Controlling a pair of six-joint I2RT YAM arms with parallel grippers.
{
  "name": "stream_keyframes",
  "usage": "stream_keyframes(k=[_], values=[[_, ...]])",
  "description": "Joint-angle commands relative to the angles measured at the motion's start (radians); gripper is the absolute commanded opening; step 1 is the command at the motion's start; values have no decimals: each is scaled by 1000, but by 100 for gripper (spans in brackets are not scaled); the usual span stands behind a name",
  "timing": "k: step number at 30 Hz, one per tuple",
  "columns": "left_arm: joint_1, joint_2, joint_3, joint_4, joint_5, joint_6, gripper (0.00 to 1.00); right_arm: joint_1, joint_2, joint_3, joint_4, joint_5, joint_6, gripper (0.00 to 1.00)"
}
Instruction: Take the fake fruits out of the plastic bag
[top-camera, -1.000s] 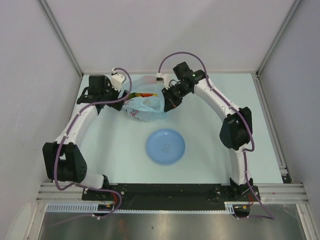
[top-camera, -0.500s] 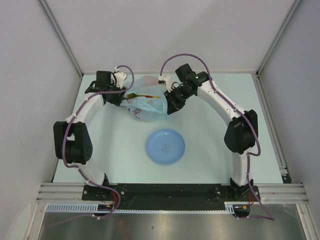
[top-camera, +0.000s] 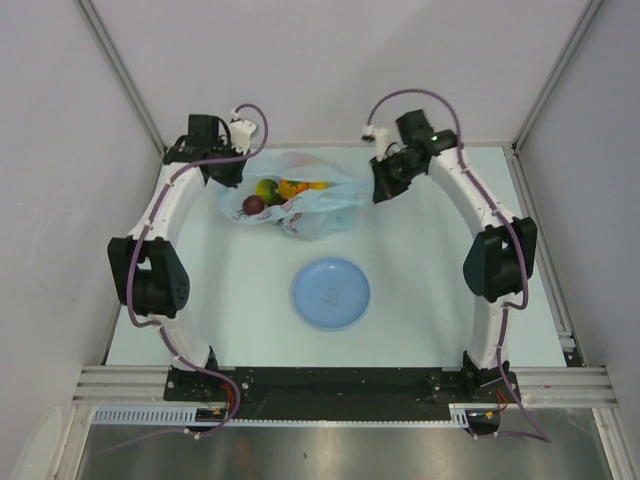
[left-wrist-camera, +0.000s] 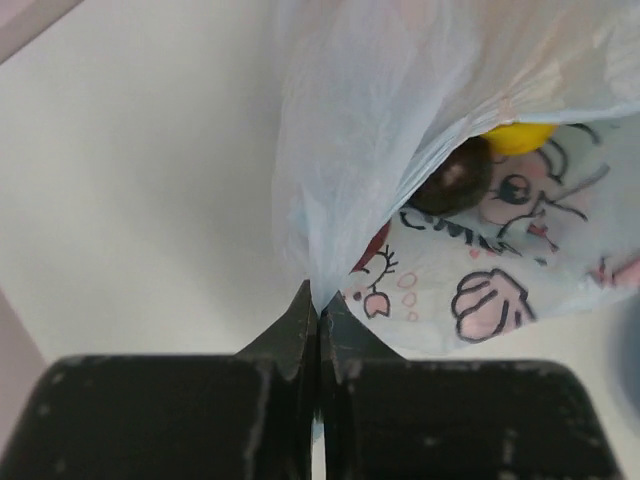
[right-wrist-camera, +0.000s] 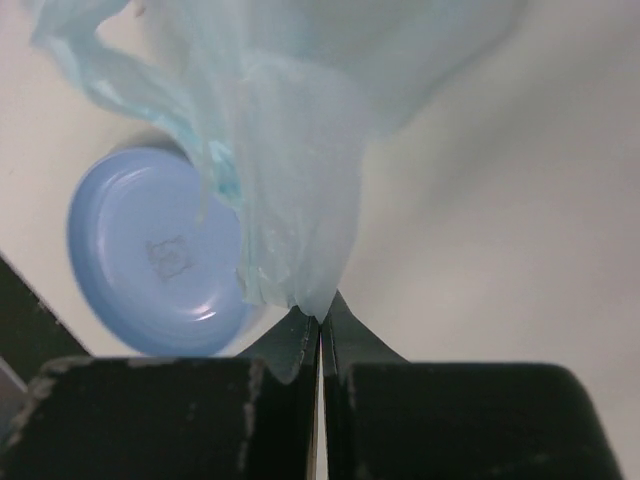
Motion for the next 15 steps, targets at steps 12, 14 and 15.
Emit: stream_keyframes(k=[12,14,15], values=[[-155,408,906,253,482,-271,0,-306,242,656,441,286,190,0],[-184,373,906,364,430,-278,0,-317,200,665,461,303,184,0],[-190,360,907,393,417,-288,0,-321,186,679,470,310,183,0]])
